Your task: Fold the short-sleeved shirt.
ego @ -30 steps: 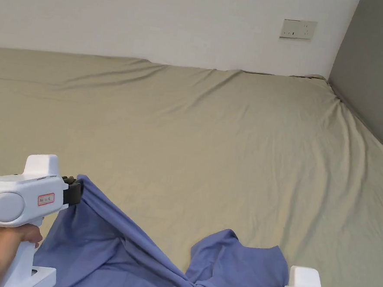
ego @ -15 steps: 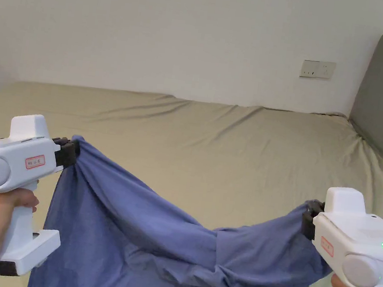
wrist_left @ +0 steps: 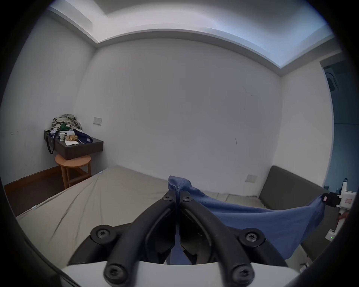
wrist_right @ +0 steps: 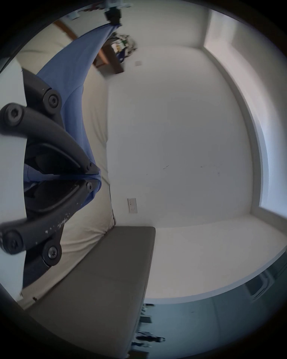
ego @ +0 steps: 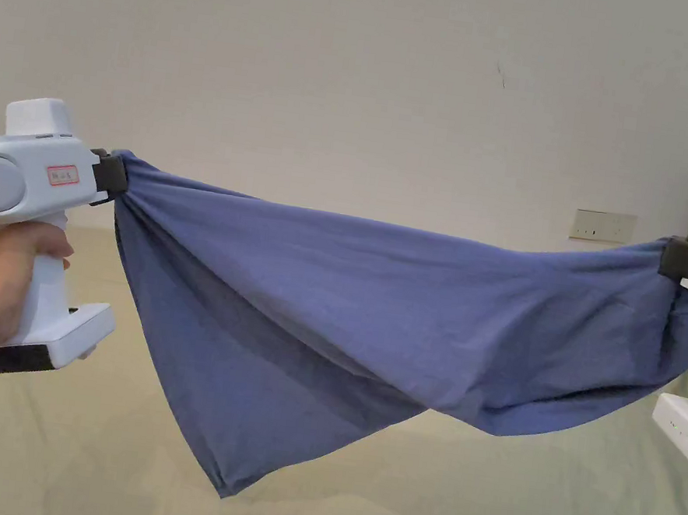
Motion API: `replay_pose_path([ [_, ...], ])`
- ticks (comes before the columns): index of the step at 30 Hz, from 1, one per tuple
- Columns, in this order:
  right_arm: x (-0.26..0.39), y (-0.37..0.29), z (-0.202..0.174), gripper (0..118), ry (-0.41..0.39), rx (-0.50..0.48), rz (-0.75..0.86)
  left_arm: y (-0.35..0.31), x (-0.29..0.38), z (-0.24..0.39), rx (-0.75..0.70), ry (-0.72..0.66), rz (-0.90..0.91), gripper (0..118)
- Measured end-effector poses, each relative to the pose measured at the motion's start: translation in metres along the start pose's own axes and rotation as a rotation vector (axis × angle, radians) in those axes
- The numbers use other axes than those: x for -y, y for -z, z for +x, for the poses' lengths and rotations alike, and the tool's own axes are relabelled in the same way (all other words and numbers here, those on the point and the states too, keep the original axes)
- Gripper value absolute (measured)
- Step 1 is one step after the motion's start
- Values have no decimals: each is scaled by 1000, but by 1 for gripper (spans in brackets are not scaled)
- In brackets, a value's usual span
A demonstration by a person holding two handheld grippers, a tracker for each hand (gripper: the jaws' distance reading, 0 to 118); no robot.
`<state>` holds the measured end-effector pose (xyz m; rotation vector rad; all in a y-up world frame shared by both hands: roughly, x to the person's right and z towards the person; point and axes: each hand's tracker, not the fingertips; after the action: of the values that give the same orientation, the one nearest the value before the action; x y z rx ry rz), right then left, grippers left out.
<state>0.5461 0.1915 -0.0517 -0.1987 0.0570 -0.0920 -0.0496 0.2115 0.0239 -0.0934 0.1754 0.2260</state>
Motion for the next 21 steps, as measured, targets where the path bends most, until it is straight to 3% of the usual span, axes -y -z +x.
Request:
replay_pose_path([
  [4,-21,34,-9,6,-33,33,27,38,-12,16,-28,50,60,1],
  [9,-3,66,-20,6,-57,33,15,80,17,26,-74,143,53,1],
  [13,43,99,-18,6,-94,40,-47,101,67,15,-78,124,3,1],
  [18,127,136,-8,7,-79,38,-209,118,155,-13,-95,134,-175,1],
  [19,88,118,-11,7,-79,39,-243,118,176,-18,-95,139,-208,1],
  [21,139,113,-18,7,-87,45,-313,112,216,-29,-108,137,-279,1],
])
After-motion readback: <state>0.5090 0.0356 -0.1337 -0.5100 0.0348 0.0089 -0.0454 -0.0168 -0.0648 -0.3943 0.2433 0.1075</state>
